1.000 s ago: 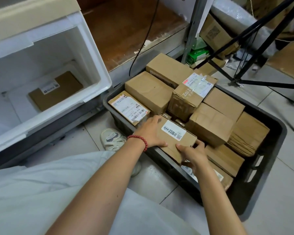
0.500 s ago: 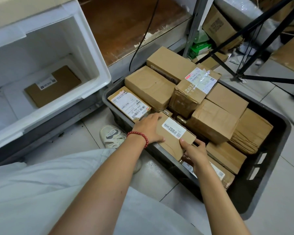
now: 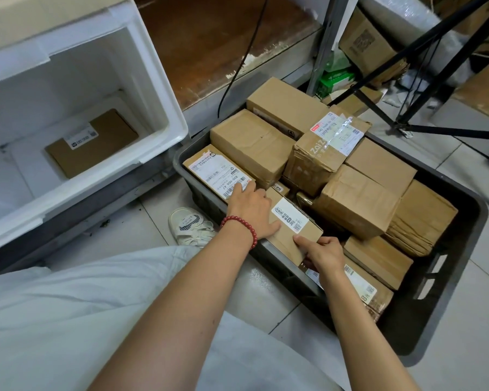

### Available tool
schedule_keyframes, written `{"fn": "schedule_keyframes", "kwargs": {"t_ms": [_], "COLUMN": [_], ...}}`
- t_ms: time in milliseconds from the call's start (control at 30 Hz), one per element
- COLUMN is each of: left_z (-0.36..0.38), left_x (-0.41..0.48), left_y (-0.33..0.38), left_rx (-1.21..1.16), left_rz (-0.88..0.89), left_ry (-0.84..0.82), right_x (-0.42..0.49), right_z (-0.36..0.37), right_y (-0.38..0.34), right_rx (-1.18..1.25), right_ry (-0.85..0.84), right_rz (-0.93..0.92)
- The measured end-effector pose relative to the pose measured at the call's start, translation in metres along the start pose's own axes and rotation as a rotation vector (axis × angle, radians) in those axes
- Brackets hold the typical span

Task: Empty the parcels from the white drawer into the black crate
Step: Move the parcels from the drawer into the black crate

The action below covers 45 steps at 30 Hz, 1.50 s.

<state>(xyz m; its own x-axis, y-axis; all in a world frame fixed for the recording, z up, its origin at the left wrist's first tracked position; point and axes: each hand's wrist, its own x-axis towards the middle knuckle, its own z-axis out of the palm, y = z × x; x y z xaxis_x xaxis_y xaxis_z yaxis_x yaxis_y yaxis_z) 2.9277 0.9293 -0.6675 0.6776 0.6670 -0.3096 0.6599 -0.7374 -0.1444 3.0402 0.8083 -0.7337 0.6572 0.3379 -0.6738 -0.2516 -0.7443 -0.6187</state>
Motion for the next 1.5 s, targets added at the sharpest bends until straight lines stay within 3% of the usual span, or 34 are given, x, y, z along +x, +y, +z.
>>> {"fn": "schedule_keyframes", "kwargs": {"t_ms": [167, 333, 433, 667, 867, 1100, 1333, 1500], "left_z": [-0.005, -0.009, -0.012, -0.028, -0.065, -0.05, -0.015, 0.028], "left_x": [-0.007, -0.024, -0.033, -0.058, -0.092, -0.142, -0.14, -0.118], "left_y": [-0.004, -0.022, -0.037, -0.086, -0.186, -0.251, -0.286, -0.328], "left_rx": [-0.017, -0.035, -0.078, -0.123, -0.283, -0.187, -0.232, -0.299], "left_rz": [0.024, 0.02, -0.063, -0.281, -0.393, -0.604, -0.793, -0.901], "left_ry": [-0.015, 0.09, 0.158, 0.138, 0.054, 0.036, 0.065, -0.036], "right_x": [-0.009, -0.026, -0.033, -0.07, -0.103, -0.15, -0.153, -0.118], "right_z": [0.002, 0.0, 0.001, 0.03, 0.062, 0.121, 0.201, 0.271], "right_y": [-0.004, -0.01, -0.019, -0.066, -0.135, -0.209, -0.23, -0.24], "right_rx": [-0.139, -0.431, -0.556, -0.658, -0.783, -0.942, -1.115, -1.174], "right_ry": [0.044, 0.198, 0.201, 0.055, -0.186, -0.314, -0.379, -0.475], "right_rz": [-0.066, -0.337, -0.464, -0.829, -1.1, -1.405, -1.437, -1.269]}}
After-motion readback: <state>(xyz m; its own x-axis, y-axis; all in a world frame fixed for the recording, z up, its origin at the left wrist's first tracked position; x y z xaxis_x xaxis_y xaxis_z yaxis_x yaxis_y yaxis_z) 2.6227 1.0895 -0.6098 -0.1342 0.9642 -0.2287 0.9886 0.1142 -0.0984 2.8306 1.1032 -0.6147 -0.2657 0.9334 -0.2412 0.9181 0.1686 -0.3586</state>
